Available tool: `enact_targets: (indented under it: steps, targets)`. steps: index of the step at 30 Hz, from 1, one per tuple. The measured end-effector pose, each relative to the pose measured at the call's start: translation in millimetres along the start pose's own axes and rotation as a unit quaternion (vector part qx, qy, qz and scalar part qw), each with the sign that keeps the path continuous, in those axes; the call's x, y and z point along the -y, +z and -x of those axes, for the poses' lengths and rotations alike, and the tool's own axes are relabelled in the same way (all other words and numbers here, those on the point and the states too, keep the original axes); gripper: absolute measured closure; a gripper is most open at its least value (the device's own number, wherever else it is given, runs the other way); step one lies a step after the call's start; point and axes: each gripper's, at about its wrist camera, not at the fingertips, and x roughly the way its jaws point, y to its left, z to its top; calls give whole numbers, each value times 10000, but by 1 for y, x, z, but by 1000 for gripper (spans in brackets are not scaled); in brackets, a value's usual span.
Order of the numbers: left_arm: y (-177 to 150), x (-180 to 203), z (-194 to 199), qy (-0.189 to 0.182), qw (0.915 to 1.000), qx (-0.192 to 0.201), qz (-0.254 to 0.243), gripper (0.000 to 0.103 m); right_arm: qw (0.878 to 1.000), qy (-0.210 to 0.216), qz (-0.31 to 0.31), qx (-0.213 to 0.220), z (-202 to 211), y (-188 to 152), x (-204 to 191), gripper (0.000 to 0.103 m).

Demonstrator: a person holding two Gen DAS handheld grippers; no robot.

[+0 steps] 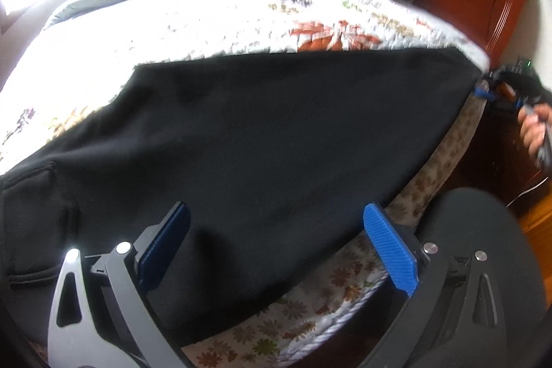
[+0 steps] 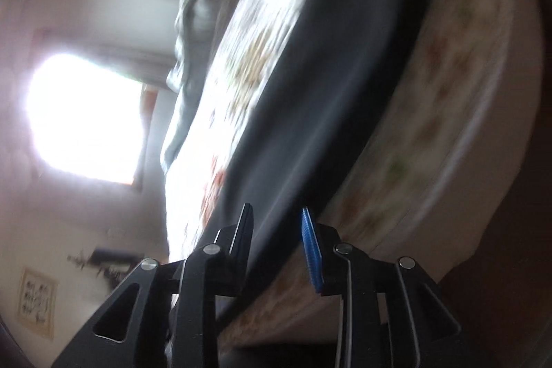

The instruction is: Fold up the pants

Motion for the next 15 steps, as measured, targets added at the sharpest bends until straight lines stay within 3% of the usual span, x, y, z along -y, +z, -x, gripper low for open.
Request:
enact_targets:
  steps: [1, 2, 4, 6, 11, 12, 13, 15]
  targets:
    - [-1, 0, -7, 17, 10000, -87, 20, 2, 10000, -74, -11, -7, -2, 6, 5, 77]
    - [-1, 0, -8, 26, 10000, -75, 29, 2, 9998, -208, -30, -4, -4, 10, 11, 96]
    - [-1, -1, -7, 20, 9999, -96, 46, 2, 9998, -190, -24, -84, -7, 16, 18, 99]
    - [-2, -2, -7, 1, 9999, -119, 54, 2, 9999, -16, 123, -19, 4, 23, 15, 95]
    - [-4, -3, -5, -24, 9999, -84, 68, 2, 9966, 64, -217, 789, 44, 59, 41, 85]
    - [-4, -3, -6, -20, 9999, -73, 77, 2, 9950, 44, -289, 954, 53, 68, 50, 81]
    - [-5, -2, -6, -18, 9999, -63, 89, 2, 9936, 9, -359, 1075, 58, 73, 55, 70]
    - [-5, -2, -5, -16, 9999, -59, 103, 2, 9919, 17, -481, 1174, 62, 82, 65, 64]
